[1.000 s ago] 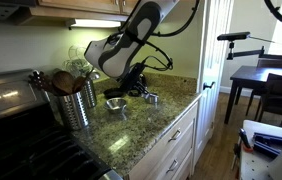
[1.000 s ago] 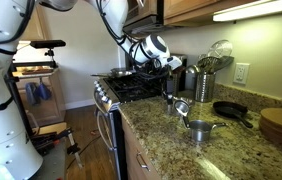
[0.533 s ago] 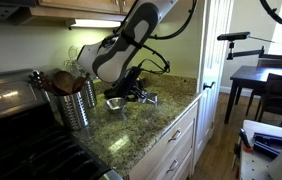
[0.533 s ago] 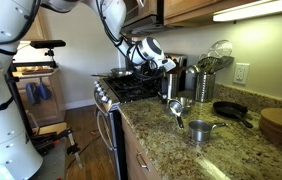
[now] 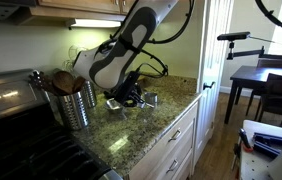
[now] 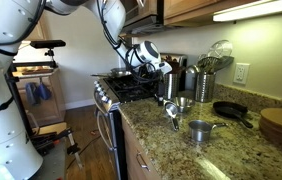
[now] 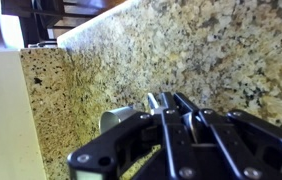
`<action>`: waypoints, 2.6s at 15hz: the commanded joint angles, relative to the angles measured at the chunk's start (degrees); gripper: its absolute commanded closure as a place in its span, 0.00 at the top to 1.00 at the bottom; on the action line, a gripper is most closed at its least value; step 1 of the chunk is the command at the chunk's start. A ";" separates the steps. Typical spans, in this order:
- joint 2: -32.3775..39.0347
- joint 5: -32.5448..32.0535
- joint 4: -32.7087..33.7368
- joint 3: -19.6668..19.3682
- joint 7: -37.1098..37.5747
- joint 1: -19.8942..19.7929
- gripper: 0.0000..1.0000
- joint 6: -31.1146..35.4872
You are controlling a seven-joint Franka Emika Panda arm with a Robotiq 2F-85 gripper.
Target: Unstack the silver measuring cups
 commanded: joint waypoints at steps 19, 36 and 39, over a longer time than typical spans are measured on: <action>1.85 0.44 0.25 0.90 -4.80 1.46 0.59 -0.95; -4.23 12.60 0.24 -3.45 -1.26 -4.58 1.00 2.66; -5.65 15.63 -0.42 -4.84 0.46 -7.04 1.00 5.76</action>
